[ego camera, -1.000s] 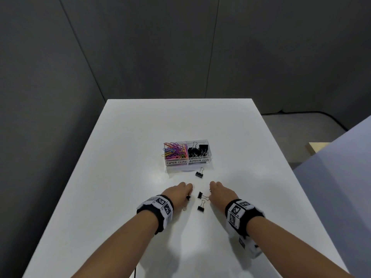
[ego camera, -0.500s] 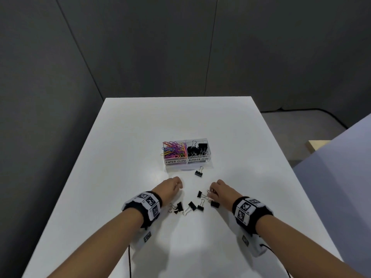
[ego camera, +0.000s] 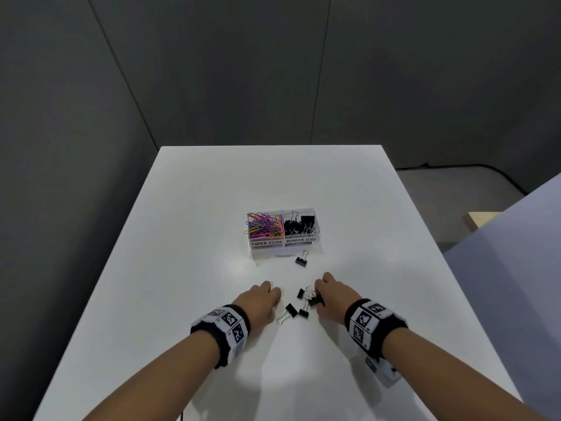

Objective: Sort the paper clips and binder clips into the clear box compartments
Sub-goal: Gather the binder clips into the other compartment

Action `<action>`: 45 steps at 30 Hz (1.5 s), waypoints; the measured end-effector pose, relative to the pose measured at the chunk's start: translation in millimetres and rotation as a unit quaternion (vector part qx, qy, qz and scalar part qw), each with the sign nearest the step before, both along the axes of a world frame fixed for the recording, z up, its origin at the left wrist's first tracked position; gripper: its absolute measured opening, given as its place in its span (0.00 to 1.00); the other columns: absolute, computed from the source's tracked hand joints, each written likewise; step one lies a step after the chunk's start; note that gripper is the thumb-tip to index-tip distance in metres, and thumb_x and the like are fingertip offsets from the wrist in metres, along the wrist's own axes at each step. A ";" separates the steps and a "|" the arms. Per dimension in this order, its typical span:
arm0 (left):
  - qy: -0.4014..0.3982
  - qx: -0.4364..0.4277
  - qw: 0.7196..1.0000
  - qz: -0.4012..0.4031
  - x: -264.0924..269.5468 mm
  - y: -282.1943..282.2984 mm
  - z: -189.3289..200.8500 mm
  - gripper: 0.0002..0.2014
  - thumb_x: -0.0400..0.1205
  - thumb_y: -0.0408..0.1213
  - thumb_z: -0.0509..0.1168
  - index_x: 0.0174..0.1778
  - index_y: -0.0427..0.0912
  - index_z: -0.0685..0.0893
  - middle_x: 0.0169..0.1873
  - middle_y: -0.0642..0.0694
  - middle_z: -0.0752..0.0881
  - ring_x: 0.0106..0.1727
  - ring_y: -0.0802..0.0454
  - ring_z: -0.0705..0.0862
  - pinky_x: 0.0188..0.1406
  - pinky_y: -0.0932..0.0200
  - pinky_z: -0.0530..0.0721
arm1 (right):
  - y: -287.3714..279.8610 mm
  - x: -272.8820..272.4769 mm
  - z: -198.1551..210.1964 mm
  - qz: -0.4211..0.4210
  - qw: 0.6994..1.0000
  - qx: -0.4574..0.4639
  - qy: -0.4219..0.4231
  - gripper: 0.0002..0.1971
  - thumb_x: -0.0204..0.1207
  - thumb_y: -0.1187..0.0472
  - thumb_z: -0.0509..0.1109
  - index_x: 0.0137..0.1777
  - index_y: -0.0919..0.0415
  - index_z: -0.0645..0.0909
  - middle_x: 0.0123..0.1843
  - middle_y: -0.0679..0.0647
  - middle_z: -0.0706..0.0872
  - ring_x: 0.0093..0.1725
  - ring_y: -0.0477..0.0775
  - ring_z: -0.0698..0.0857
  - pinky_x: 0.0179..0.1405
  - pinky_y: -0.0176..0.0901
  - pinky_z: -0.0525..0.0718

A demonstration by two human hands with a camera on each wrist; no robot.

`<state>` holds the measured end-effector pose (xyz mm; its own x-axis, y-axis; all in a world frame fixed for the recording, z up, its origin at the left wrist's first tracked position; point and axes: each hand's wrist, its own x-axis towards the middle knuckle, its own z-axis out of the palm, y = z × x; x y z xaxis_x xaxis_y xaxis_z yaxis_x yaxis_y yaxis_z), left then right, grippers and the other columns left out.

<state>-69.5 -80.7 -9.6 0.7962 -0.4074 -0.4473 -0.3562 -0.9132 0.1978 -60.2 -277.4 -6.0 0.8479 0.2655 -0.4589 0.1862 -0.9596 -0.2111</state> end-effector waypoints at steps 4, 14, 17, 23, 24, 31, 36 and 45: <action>0.010 -0.006 0.999 0.042 5.8 -3.4 8.3 0.14 0.84 0.32 0.51 0.64 0.38 0.73 0.63 0.37 0.75 0.51 0.39 0.80 0.53 0.50 0.78 | 6.1 -0.2 -1.3 -0.012 1.000 -0.021 -0.015 0.02 0.79 0.63 0.59 0.49 0.61 0.69 0.61 0.61 0.72 0.55 0.62 0.79 0.42 0.47 0.68; 0.021 -0.022 0.997 0.071 11.9 -22.2 23.1 0.14 0.86 0.44 0.54 0.56 0.38 0.77 0.54 0.39 0.86 0.55 0.40 0.84 0.52 0.52 0.79 | -6.1 10.8 3.6 -0.113 0.993 0.038 -0.021 0.12 0.81 0.69 0.52 0.50 0.65 0.78 0.54 0.62 0.81 0.46 0.58 0.78 0.42 0.41 0.68; 0.031 -0.003 0.998 0.050 9.1 -30.6 24.9 0.18 0.81 0.53 0.61 0.52 0.40 0.79 0.54 0.40 0.86 0.56 0.41 0.84 0.53 0.52 0.80 | -4.6 9.8 10.0 -0.151 0.986 0.058 -0.028 0.11 0.80 0.65 0.53 0.36 0.62 0.71 0.47 0.65 0.83 0.42 0.56 0.75 0.40 0.42 0.69; 0.029 0.002 0.998 0.052 7.5 -38.5 12.6 0.25 0.78 0.53 0.66 0.62 0.39 0.73 0.59 0.41 0.82 0.59 0.41 0.82 0.49 0.54 0.77 | 8.3 7.8 10.1 -0.137 0.988 0.063 0.022 0.18 0.77 0.44 0.65 0.45 0.59 0.66 0.49 0.58 0.81 0.43 0.54 0.74 0.42 0.42 0.70; 0.036 0.001 0.998 0.059 7.1 -38.7 10.9 0.23 0.79 0.50 0.66 0.63 0.39 0.72 0.60 0.40 0.81 0.60 0.41 0.82 0.51 0.53 0.78 | 10.9 7.8 7.6 -0.133 0.989 0.060 0.033 0.19 0.76 0.44 0.66 0.47 0.59 0.65 0.52 0.58 0.81 0.44 0.53 0.73 0.42 0.42 0.70; 0.034 -0.044 0.996 0.064 6.8 -31.3 4.3 0.15 0.79 0.40 0.60 0.58 0.37 0.73 0.53 0.38 0.81 0.53 0.38 0.84 0.49 0.52 0.81 | 16.1 10.3 0.1 -0.133 0.989 0.054 0.030 0.10 0.75 0.60 0.65 0.46 0.60 0.64 0.49 0.55 0.73 0.43 0.55 0.74 0.37 0.40 0.70; 0.054 -0.081 0.993 0.071 13.0 -23.1 0.7 0.14 0.77 0.38 0.63 0.58 0.38 0.76 0.55 0.39 0.83 0.54 0.41 0.83 0.50 0.53 0.81 | 4.9 10.0 -1.2 -0.129 0.989 0.060 0.031 0.15 0.74 0.66 0.65 0.34 0.54 0.60 0.52 0.56 0.66 0.33 0.54 0.70 0.32 0.40 0.67; 0.092 -0.121 0.985 0.077 17.1 -14.1 -0.6 0.16 0.79 0.37 0.65 0.62 0.39 0.76 0.60 0.41 0.83 0.57 0.44 0.82 0.57 0.53 0.79 | -6.6 8.9 2.1 -0.128 0.985 0.113 0.013 0.09 0.77 0.67 0.60 0.38 0.55 0.66 0.45 0.56 0.78 0.43 0.54 0.75 0.43 0.40 0.71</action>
